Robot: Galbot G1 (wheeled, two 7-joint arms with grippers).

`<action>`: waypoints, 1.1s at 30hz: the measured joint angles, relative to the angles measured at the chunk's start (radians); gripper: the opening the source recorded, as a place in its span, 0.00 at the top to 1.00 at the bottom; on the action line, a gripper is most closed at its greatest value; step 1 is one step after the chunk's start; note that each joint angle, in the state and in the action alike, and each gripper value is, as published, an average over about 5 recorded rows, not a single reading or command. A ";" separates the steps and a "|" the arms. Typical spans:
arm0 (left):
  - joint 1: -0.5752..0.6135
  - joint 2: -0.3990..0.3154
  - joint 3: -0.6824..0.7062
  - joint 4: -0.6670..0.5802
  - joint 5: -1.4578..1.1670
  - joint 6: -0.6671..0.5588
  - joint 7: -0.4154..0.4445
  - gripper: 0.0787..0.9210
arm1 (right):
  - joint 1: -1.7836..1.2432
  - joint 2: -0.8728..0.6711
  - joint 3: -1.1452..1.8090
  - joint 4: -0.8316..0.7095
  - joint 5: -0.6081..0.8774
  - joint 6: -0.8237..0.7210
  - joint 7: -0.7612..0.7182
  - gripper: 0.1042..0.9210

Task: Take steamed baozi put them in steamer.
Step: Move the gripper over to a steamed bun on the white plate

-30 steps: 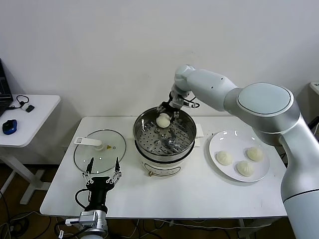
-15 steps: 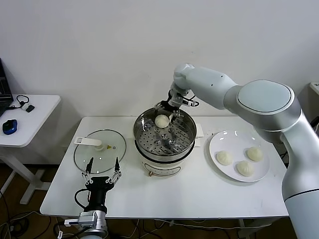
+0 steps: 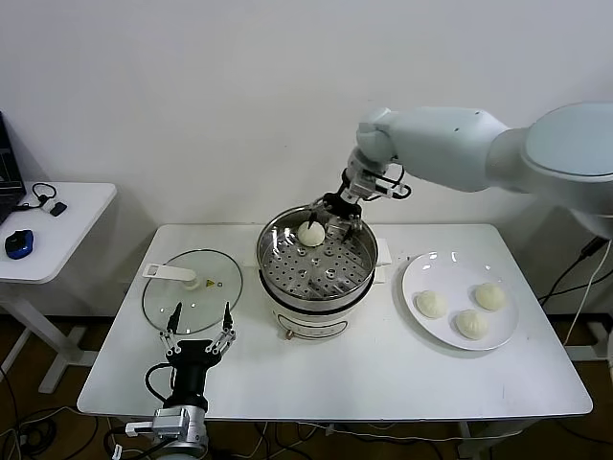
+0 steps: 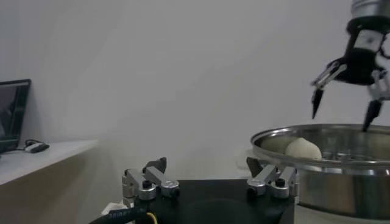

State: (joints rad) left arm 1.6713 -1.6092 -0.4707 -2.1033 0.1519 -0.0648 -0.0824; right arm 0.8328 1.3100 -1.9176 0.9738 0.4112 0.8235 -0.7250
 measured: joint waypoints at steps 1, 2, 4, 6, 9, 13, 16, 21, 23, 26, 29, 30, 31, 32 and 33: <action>0.000 0.000 0.001 0.000 0.000 0.000 0.000 0.12 | 0.018 -0.014 -0.016 0.027 0.021 0.000 -0.005 0.12; 0.000 0.000 0.001 0.000 0.000 0.000 0.000 0.12 | 0.035 -0.027 -0.032 0.054 0.042 -0.002 -0.011 0.12; 0.001 0.000 0.001 0.000 0.000 0.000 0.000 0.12 | 0.067 -0.053 -0.064 0.102 0.079 -0.015 -0.025 0.12; 0.002 0.000 0.000 0.000 -0.001 0.000 0.000 0.12 | 0.098 -0.078 -0.093 0.145 0.114 -0.047 -0.042 0.12; 0.002 0.000 -0.001 0.001 -0.004 0.000 0.000 0.12 | 0.142 -0.112 -0.133 0.199 0.163 -0.137 -0.072 0.12; 0.001 0.000 -0.001 0.002 -0.007 0.000 0.000 0.12 | 0.199 -0.153 -0.180 0.260 0.217 -0.318 -0.118 0.12; 0.000 0.000 -0.001 0.004 -0.010 0.000 0.000 0.12 | 0.237 -0.182 -0.215 0.300 0.250 -0.456 -0.144 0.12; -0.001 0.000 -0.001 0.006 -0.014 0.000 0.001 0.12 | 0.277 -0.235 -0.261 0.358 0.305 -0.650 -0.164 0.12; -0.002 0.000 -0.001 0.007 -0.015 0.000 0.001 0.12 | 0.283 -0.260 -0.271 0.376 0.323 -0.719 -0.164 0.12; -0.003 0.000 -0.002 0.010 -0.016 -0.001 0.001 0.12 | 0.283 -0.298 -0.277 0.393 0.342 -0.812 -0.158 0.12; -0.003 0.000 -0.004 0.013 -0.015 -0.001 0.002 0.12 | 0.271 -0.338 -0.275 0.401 0.350 -0.887 -0.148 0.12; -0.003 0.000 -0.004 0.014 -0.014 -0.001 0.002 0.12 | 0.263 -0.351 -0.273 0.402 0.351 -0.908 -0.145 0.12; -0.003 0.000 -0.004 0.015 -0.013 -0.001 0.002 0.12 | 0.254 -0.364 -0.268 0.402 0.351 -0.928 -0.142 0.12; -0.003 0.000 -0.004 0.015 -0.012 -0.001 0.002 0.12 | 0.243 -0.377 -0.263 0.401 0.350 -0.946 -0.139 0.12; -0.002 0.000 -0.004 0.015 -0.010 -0.001 0.003 0.12 | 0.231 -0.390 -0.256 0.399 0.349 -0.963 -0.136 0.12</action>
State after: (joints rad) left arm 1.6690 -1.6092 -0.4750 -2.0881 0.1419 -0.0658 -0.0798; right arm 1.0640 0.9200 -2.1735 1.3726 0.7601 -0.1391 -0.8614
